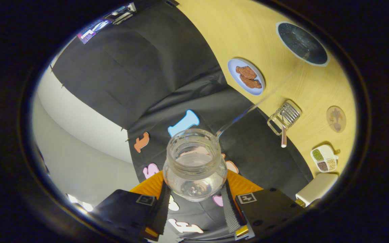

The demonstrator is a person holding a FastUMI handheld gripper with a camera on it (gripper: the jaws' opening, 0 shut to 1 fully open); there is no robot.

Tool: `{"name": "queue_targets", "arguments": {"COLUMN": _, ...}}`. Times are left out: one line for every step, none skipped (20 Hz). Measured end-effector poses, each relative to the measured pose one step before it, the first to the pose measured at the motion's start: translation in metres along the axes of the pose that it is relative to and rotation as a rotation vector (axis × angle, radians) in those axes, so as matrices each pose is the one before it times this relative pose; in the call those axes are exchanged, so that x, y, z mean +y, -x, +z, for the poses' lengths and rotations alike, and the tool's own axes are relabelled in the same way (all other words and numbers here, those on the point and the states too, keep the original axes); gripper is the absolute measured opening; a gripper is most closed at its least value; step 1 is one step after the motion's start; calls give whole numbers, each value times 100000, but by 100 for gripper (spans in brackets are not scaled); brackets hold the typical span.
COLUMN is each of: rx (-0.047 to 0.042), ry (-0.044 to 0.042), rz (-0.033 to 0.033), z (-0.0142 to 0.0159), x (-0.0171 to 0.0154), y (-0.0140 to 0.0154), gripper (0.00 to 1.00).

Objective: Take the bottle from table, then pour the juice into the cup, finally place the bottle on the coaster

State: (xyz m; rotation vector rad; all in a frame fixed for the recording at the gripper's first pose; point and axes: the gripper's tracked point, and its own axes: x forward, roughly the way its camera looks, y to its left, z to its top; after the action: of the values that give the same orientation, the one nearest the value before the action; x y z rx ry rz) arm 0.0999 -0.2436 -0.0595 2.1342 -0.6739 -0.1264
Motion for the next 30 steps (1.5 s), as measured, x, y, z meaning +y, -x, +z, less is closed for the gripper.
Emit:
{"name": "queue_targets", "arguments": {"rx": -295, "ry": -491, "rz": 169, "z": 105, "x": 115, "y": 20, "gripper": 72}}
{"name": "queue_targets", "arguments": {"rx": -371, "ry": -451, "rz": 33, "z": 44, "x": 128, "y": -7, "gripper": 72}}
{"name": "queue_targets", "arguments": {"rx": -317, "ry": -403, "rz": 47, "z": 157, "x": 29, "y": -50, "gripper": 72}}
{"name": "queue_targets", "arguments": {"rx": -321, "ry": -439, "rz": 151, "z": 20, "x": 68, "y": -125, "gripper": 72}}
{"name": "queue_targets", "arguments": {"rx": -265, "ry": -314, "rz": 201, "z": 81, "x": 115, "y": 0, "gripper": 72}}
{"name": "queue_targets", "arguments": {"rx": -287, "ry": -374, "rz": 200, "z": 129, "x": 146, "y": 148, "gripper": 72}}
{"name": "queue_targets", "arguments": {"rx": -493, "ry": -445, "rz": 256, "z": 131, "x": 59, "y": 90, "gripper": 72}}
{"name": "queue_targets", "arguments": {"rx": -431, "ry": -553, "rz": 140, "z": 85, "x": 184, "y": -54, "gripper": 72}}
{"name": "queue_targets", "arguments": {"rx": -258, "ry": -519, "rz": 191, "z": 74, "x": 37, "y": -11, "gripper": 72}}
{"name": "queue_targets", "arguments": {"rx": -83, "ry": -311, "rz": 224, "z": -43, "x": 72, "y": 127, "gripper": 72}}
{"name": "queue_targets", "arguments": {"rx": -13, "ry": -96, "rz": 101, "z": -16, "x": 40, "y": -50, "gripper": 72}}
{"name": "queue_targets", "arguments": {"rx": 10, "ry": -149, "rz": -8, "z": -64, "x": 58, "y": 107, "gripper": 72}}
{"name": "queue_targets", "arguments": {"rx": 374, "ry": -318, "rz": -169, "z": -53, "x": 5, "y": -4, "gripper": 72}}
{"name": "queue_targets", "arguments": {"rx": 399, "ry": -243, "rz": -374, "z": -170, "x": -127, "y": 120, "gripper": 72}}
{"name": "queue_targets", "arguments": {"rx": -79, "ry": -171, "rz": -217, "z": 54, "x": -15, "y": 79, "gripper": 72}}
{"name": "queue_targets", "arguments": {"rx": -73, "ry": -321, "rz": -33, "z": -38, "x": 64, "y": 124, "gripper": 72}}
{"name": "queue_targets", "arguments": {"rx": -100, "ry": -261, "rz": -151, "z": -53, "x": -45, "y": 162, "gripper": 72}}
{"name": "queue_targets", "arguments": {"rx": -41, "ry": -34, "rz": -396, "z": -76, "x": -192, "y": 148, "gripper": 72}}
{"name": "queue_targets", "arguments": {"rx": -39, "ry": -48, "rz": -528, "z": 1, "x": -159, "y": 57, "gripper": 72}}
{"name": "queue_targets", "arguments": {"rx": 129, "ry": -86, "rz": -201, "z": -115, "x": -102, "y": 27, "gripper": 72}}
{"name": "queue_targets", "arguments": {"rx": 146, "ry": -49, "rz": -144, "z": 9, "x": -89, "y": 82, "gripper": 72}}
{"name": "queue_targets", "arguments": {"rx": 232, "ry": 65, "rz": -87, "z": -112, "x": -18, "y": 70, "gripper": 72}}
{"name": "queue_targets", "arguments": {"rx": 261, "ry": 420, "rz": -39, "z": -107, "x": -61, "y": 34, "gripper": 72}}
{"name": "queue_targets", "arguments": {"rx": 247, "ry": 899, "rz": 56, "z": -84, "x": 22, "y": -18, "gripper": 72}}
{"name": "queue_targets", "arguments": {"rx": 466, "ry": 1813, "rz": -265, "z": -84, "x": -97, "y": 36, "gripper": 72}}
{"name": "queue_targets", "arguments": {"rx": 947, "ry": 3528, "rz": -925, "z": -252, "x": -164, "y": -57, "gripper": 72}}
{"name": "queue_targets", "arguments": {"rx": 1371, "ry": 5021, "rz": -1418, "z": -203, "x": -272, "y": -4, "gripper": 72}}
{"name": "queue_targets", "arguments": {"rx": 1521, "ry": 5837, "rz": -1716, "z": -355, "x": 32, "y": -17, "gripper": 72}}
{"name": "queue_targets", "arguments": {"rx": 1686, "ry": 6760, "rz": -1786, "z": -201, "x": -171, "y": 81, "gripper": 72}}
{"name": "queue_targets", "arguments": {"rx": 1410, "ry": 7684, "rz": -1763, "z": -147, "x": -100, "y": 19, "gripper": 72}}
